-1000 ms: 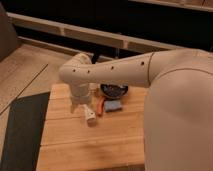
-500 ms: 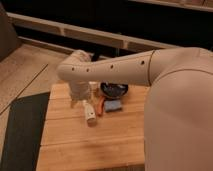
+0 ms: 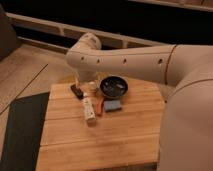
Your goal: Pick up the ceramic cup
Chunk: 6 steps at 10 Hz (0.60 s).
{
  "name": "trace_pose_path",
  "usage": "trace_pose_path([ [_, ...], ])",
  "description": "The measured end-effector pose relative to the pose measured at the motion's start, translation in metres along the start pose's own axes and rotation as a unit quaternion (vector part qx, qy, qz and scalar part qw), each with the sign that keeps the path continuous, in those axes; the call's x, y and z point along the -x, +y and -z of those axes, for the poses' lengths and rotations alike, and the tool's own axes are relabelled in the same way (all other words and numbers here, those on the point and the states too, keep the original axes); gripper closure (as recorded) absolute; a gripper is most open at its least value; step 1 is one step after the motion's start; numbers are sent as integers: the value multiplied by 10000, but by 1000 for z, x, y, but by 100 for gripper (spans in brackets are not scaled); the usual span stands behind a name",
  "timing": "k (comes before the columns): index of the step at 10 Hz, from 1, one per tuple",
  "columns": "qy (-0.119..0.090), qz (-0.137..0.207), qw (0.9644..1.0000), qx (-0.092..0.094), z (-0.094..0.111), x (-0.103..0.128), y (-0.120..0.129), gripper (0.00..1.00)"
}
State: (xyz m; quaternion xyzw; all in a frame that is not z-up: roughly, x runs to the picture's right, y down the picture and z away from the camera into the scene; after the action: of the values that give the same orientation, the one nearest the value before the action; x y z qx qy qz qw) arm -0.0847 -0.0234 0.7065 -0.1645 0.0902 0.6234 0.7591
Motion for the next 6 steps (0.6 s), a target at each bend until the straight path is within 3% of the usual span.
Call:
trace_pose_path([
  [3, 23, -44, 10000, -81, -6, 0, -2, 35],
  [5, -81, -286, 9987, -409, -16, 19, -32, 35],
  [6, -335, -366, 9961, -733, -21, 50, -62, 35],
])
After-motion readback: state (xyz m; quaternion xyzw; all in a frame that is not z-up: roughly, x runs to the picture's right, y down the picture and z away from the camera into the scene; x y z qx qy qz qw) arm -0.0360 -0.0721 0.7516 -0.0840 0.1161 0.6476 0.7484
